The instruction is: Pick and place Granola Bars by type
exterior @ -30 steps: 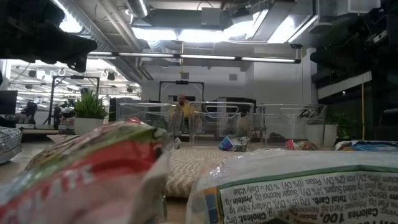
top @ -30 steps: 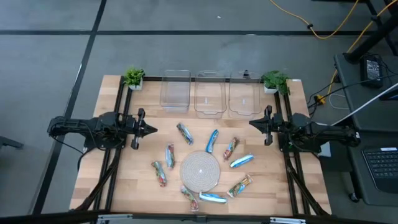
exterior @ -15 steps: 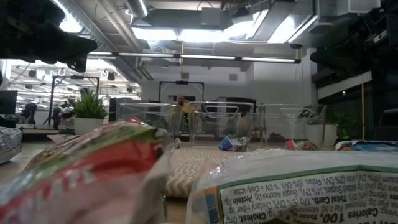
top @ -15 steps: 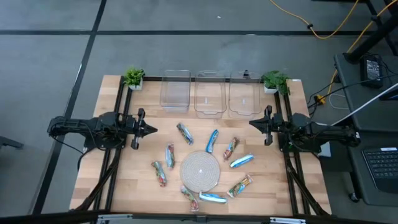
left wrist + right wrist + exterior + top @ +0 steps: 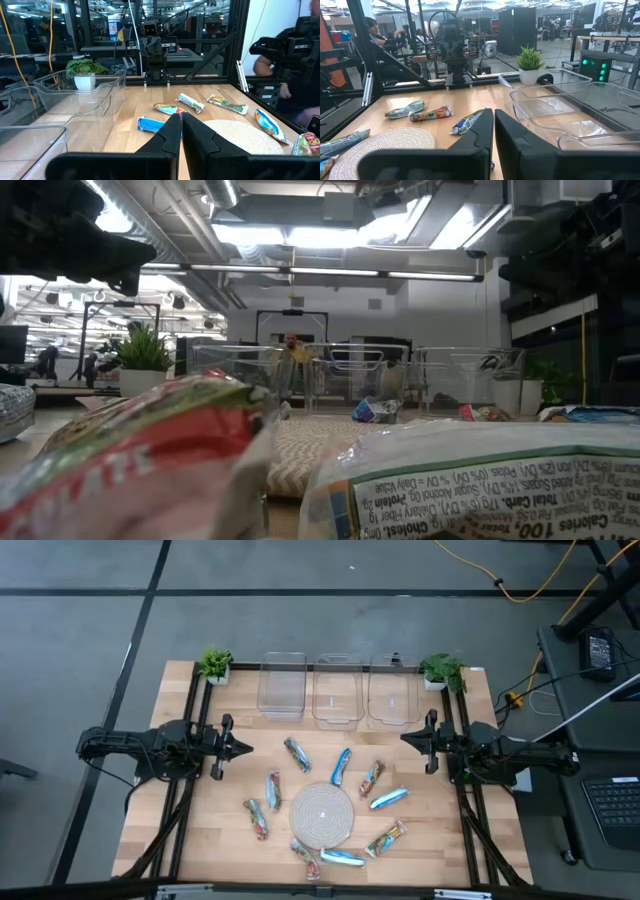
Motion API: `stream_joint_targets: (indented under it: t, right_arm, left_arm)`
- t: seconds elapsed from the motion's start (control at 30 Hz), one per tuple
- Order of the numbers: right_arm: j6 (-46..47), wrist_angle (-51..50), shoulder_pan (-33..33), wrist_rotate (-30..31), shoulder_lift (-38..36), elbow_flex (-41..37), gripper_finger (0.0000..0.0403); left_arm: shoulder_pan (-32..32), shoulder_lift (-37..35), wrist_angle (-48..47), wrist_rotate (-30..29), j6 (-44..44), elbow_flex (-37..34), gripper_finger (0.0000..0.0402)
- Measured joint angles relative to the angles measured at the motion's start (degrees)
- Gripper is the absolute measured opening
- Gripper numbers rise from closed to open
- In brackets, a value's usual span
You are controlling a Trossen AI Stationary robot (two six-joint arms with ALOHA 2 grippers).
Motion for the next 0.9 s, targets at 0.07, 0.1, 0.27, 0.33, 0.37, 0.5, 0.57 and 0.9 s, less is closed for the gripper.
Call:
stream_joint_targets:
  t: [0.07,0.1,0.27,0.33,0.37,0.5,0.57,0.9]
  right_arm:
    - [0.0,0.0,0.0,0.0,0.0,0.0,0.0021]
    - [0.0,0.0,0.0,0.0,0.0,0.0,0.0021]
    - [0.0,0.0,0.0,0.0,0.0,0.0,0.0021]
    - [0.0,0.0,0.0,0.0,0.0,0.0,0.0021]
    - [0.0,0.0,0.0,0.0,0.0,0.0,0.0021]
    - [0.0,0.0,0.0,0.0,0.0,0.0,0.0021]
    - [0.0,0.0,0.0,0.0,0.0,0.0,0.0021]
    - [0.0,0.0,0.0,0.0,0.0,0.0,0.0021]
  left_arm:
    - [0.0,0.0,0.0,0.0,0.0,0.0,0.0008]
    - [0.0,0.0,0.0,0.0,0.0,0.0,0.0008]
    - [0.0,0.0,0.0,0.0,0.0,0.0,0.0011]
    - [0.0,0.0,0.0,0.0,0.0,0.0,0.0012]
    - [0.0,0.0,0.0,0.0,0.0,0.0,0.0013]
    - [0.0,0.0,0.0,0.0,0.0,0.0,0.0011]
    - [0.0,0.0,0.0,0.0,0.0,0.0,0.0010]
    - [0.0,0.0,0.0,0.0,0.0,0.0,0.0011]
